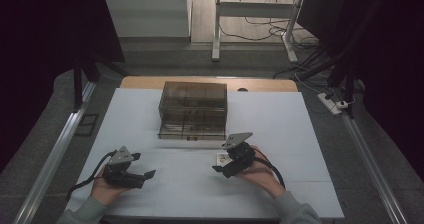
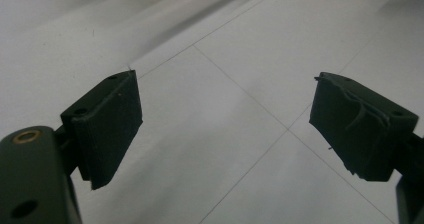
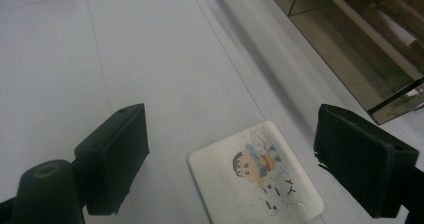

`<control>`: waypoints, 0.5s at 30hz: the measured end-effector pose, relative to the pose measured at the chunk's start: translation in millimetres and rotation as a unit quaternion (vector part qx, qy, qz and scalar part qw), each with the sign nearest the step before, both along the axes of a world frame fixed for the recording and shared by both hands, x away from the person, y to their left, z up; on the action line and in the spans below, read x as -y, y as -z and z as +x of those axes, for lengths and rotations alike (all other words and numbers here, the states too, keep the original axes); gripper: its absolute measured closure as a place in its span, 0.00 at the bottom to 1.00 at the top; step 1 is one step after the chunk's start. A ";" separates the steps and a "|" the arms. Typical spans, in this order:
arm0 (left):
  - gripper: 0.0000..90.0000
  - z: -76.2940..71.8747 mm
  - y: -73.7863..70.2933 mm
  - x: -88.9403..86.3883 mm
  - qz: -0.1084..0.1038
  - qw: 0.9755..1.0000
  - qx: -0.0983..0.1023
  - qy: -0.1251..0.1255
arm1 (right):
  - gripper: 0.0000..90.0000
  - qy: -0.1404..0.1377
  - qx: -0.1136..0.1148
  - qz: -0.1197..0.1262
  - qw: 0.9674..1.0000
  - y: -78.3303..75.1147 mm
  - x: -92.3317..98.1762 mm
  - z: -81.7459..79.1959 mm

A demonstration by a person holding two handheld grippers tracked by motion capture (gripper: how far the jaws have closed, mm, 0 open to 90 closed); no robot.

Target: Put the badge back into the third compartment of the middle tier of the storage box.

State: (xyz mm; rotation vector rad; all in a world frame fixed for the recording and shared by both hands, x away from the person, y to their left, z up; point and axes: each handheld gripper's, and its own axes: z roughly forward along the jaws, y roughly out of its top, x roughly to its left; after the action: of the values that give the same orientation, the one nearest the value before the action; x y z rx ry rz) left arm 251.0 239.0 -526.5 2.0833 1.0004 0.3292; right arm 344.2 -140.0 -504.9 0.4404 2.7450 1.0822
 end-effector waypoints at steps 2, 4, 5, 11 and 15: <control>0.15 0.0 0.1 -0.2 0.001 1.000 0.000 0.000 | 0.15 0.000 -0.005 -0.010 1.000 1.9 -0.2 2.2; 0.15 0.1 0.4 -0.1 0.001 1.000 0.000 0.001 | 0.15 -0.001 -0.007 -0.013 1.000 2.0 0.1 3.4; 0.15 0.1 0.5 0.0 0.001 1.000 -0.001 0.001 | 0.16 -0.002 -0.009 -0.015 1.000 2.5 0.2 4.4; 0.15 -0.1 0.5 -0.2 0.002 1.000 0.000 0.001 | 0.16 -0.011 -0.025 -0.031 0.999 6.6 0.0 10.7; 0.15 0.0 1.0 -0.5 0.003 1.000 -0.001 0.002 | 0.16 -0.019 -0.033 -0.039 0.999 8.9 -0.1 13.2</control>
State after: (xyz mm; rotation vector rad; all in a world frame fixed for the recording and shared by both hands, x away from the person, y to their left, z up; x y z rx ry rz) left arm 251.0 239.4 -527.5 2.0914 0.9986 0.3288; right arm 357.4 -139.8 -513.8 0.4200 2.8530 0.9809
